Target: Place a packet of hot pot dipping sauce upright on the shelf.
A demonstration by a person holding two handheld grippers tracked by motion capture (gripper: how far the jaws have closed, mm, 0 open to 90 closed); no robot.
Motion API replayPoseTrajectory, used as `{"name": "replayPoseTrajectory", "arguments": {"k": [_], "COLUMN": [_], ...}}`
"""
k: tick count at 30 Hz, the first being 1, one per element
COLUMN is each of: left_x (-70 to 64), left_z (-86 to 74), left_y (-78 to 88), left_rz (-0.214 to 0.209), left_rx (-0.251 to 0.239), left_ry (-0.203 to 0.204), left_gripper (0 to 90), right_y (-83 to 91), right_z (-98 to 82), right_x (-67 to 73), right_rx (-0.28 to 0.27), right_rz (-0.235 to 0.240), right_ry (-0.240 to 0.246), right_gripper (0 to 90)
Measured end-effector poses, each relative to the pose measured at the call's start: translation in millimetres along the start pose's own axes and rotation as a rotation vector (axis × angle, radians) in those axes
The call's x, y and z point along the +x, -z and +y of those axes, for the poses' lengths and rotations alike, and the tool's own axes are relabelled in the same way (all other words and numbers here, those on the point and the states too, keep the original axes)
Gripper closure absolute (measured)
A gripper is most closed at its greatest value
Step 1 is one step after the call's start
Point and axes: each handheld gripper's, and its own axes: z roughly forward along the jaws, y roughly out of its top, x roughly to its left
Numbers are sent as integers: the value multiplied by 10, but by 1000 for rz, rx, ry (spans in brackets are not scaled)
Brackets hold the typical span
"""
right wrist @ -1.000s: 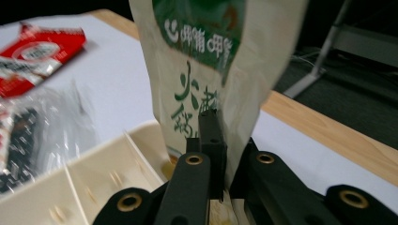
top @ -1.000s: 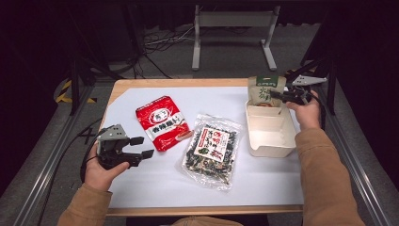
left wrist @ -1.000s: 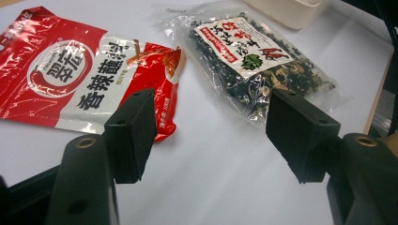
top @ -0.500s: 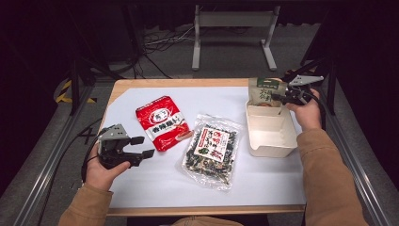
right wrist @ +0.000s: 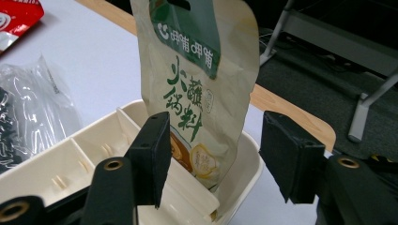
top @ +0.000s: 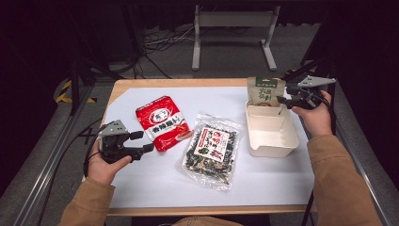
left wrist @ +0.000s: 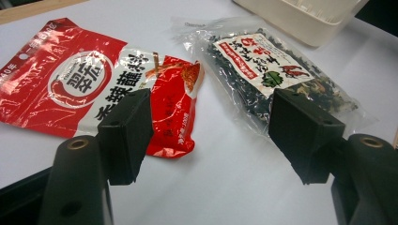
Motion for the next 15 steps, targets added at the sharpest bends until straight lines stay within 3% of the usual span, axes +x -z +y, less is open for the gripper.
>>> {"name": "replayPoseTrajectory", "arguments": {"k": [3,9,15], "left_x": [16,64,123], "left_z": [0,2,9], "left_y": [-3,-8,-10], "left_rz": [3,12,38], "left_rx": [0,3,23], "left_ry": [5,16,53], "left_gripper": [315,308,292], "right_y": [122,303,428], "right_z": [-4,13,52], "right_x": [66,216,389], "right_rx": [-9,-13,-37], "right_rz": [-25,-47,-16], "right_ry": [-30,-29,-38], "right_gripper": [426,428,429]}}
